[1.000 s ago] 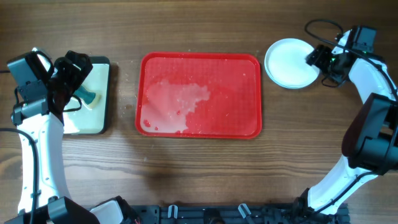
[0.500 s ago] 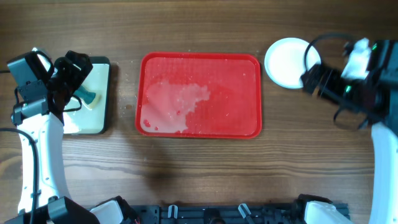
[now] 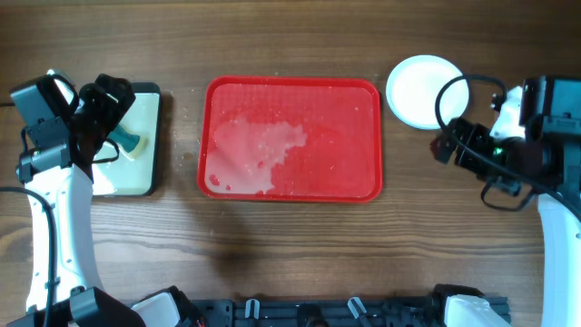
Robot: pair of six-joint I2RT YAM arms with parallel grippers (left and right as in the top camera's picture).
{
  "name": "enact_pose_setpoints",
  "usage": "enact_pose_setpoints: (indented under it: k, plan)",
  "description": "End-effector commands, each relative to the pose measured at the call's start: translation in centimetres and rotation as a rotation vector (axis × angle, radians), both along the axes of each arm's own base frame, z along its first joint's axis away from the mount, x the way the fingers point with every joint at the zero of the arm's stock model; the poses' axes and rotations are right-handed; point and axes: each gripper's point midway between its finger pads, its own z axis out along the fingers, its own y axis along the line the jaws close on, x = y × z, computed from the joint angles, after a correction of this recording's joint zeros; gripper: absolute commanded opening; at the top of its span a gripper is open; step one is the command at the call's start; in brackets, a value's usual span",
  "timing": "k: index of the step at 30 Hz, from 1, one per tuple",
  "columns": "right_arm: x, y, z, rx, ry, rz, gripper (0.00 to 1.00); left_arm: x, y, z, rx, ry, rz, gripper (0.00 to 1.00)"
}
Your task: Clean dirty plates on tray and stack at the side
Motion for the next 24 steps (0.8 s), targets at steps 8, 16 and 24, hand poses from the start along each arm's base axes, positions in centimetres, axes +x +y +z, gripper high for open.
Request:
enact_pose_setpoints:
  k: [8, 16, 24]
  plan:
    - [2.4, 4.2, 1.5, 0.013, -0.756, 0.303, 1.0, 0.0, -0.1, 0.0, -0.004, -0.004, -0.009, 1.0]
    - [-0.9, 5.0, -1.5, -0.042, -1.159, 0.322, 1.0, 0.0, -0.1, 0.0, -0.004, -0.004, -0.009, 1.0]
    - [-1.9, 5.0, -2.3, -0.091, -1.345, 0.326, 1.0, 0.0, -0.1, 0.0, -0.004, -0.004, -0.009, 1.0]
